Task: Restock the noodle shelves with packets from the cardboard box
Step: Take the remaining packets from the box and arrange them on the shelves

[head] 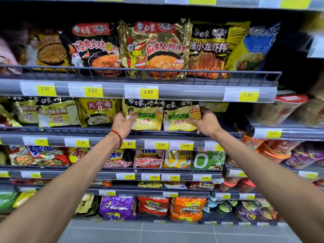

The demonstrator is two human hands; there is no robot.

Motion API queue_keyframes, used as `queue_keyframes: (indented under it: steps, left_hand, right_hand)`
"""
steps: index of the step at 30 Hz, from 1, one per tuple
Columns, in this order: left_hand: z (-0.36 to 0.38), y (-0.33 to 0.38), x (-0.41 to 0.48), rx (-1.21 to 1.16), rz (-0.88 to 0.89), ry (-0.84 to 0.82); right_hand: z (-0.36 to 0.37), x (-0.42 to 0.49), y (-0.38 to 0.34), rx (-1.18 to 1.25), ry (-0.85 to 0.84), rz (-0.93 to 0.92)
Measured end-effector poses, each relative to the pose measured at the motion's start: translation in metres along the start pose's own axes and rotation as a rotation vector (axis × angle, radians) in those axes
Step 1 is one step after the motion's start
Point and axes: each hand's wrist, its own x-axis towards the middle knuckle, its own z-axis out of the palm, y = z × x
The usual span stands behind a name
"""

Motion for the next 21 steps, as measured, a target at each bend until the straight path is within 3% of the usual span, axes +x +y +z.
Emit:
queue_keyframes:
  steps: [6, 14, 21]
  left_hand:
    - [-0.006, -0.004, 0.013, 0.130, -0.022, -0.021]
    - [0.002, -0.007, 0.020, 0.128, 0.133, 0.029]
    - [0.005, -0.010, 0.022, 0.227, 0.110, 0.078]
  right_hand:
    - [0.007, 0.040, 0.017, -0.121, 0.125, 0.008]
    - [0.018, 0.062, 0.006, -0.440, 0.210, 0.068]
    - [0.038, 0.067, 0.000, -0.416, 0.187, 0.158]
